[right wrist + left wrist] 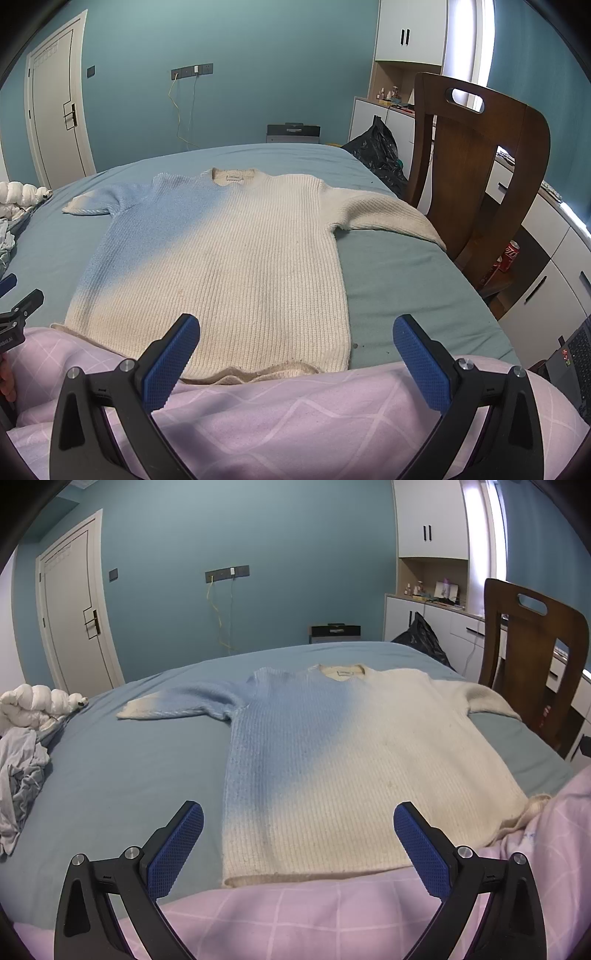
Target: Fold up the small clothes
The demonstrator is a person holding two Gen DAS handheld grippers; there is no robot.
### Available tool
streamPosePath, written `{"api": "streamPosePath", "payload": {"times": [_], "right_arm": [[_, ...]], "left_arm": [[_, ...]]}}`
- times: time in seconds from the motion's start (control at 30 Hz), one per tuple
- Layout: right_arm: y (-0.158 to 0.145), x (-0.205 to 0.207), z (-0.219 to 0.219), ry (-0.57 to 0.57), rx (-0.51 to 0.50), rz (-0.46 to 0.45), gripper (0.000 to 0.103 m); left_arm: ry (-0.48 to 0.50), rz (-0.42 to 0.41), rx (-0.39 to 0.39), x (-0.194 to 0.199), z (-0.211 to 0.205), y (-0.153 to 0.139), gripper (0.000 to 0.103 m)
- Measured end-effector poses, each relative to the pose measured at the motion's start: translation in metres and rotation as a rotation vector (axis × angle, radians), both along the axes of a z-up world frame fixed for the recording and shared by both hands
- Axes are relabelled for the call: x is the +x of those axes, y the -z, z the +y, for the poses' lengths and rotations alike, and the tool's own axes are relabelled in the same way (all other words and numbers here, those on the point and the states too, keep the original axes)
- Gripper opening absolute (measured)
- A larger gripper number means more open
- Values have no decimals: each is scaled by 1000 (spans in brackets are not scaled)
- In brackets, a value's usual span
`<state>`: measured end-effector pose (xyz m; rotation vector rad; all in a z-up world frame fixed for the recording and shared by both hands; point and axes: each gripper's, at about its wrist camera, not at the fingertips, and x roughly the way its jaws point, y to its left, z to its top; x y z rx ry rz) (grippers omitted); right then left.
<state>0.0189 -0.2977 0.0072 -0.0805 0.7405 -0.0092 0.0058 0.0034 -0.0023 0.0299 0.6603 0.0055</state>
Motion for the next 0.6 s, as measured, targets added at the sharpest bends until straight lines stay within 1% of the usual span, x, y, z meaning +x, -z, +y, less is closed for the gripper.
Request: {"api": "streamPosePath", "payload": {"times": [0.6], "right_arm": [[0,0,0,0,1,0,102]], "left_arm": [[5,-6,-4,1,0,-1,103]]}}
